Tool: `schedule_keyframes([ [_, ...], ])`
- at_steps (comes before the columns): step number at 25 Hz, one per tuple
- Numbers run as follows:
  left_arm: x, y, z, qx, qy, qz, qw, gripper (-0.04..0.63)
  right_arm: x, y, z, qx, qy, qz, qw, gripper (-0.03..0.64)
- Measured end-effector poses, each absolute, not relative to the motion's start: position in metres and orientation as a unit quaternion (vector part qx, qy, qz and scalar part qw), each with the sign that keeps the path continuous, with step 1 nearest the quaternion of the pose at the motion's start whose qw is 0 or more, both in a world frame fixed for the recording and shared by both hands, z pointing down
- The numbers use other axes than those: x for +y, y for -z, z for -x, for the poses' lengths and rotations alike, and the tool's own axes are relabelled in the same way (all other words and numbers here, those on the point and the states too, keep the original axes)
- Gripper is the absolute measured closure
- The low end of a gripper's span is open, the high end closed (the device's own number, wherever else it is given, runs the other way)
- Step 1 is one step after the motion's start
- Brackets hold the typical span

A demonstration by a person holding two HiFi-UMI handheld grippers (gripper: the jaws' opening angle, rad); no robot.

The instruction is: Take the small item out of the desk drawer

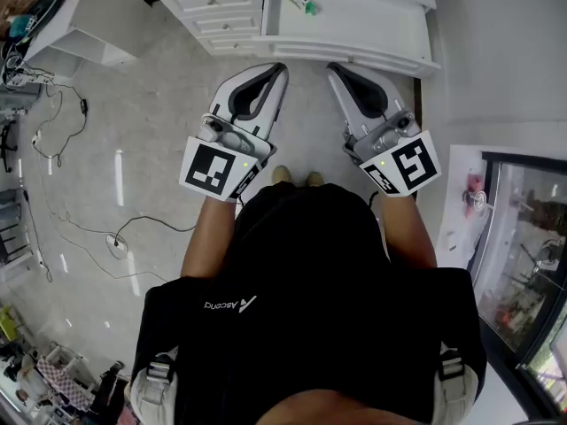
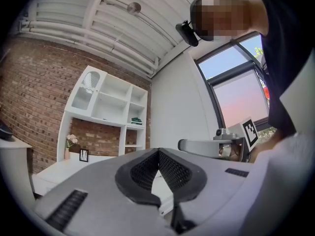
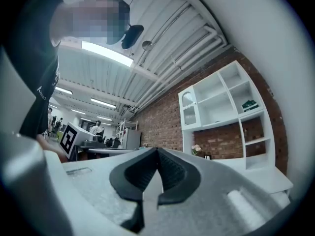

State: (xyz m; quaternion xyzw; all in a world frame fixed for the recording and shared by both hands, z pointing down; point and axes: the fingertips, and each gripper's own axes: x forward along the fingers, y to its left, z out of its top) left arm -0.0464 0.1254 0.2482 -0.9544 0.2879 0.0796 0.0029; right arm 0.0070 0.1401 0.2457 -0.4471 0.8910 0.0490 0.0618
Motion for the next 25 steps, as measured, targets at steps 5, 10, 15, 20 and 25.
schedule_keyframes([
  [5,0.114,-0.255,0.064,0.285,-0.079,0.955,-0.006,0.597,0.131,-0.248,0.005,0.886,-0.048,0.458,0.056,0.617],
  [10,0.100,-0.260,0.084,0.275,-0.082,0.958,-0.008,0.597,0.121,-0.252,0.024,0.879,-0.048,0.472,0.045,0.617],
  [15,0.084,-0.263,0.095,0.269,-0.079,0.960,-0.010,0.597,0.109,-0.254,0.030,0.872,-0.052,0.485,0.029,0.617],
  [20,0.068,-0.264,0.098,0.268,-0.079,0.960,-0.008,0.597,0.090,-0.256,0.029,0.870,-0.051,0.489,0.022,0.615],
  [25,0.040,-0.270,0.096,0.280,-0.069,0.957,-0.007,0.597,0.062,-0.266,0.026,0.874,-0.054,0.483,0.015,0.617],
])
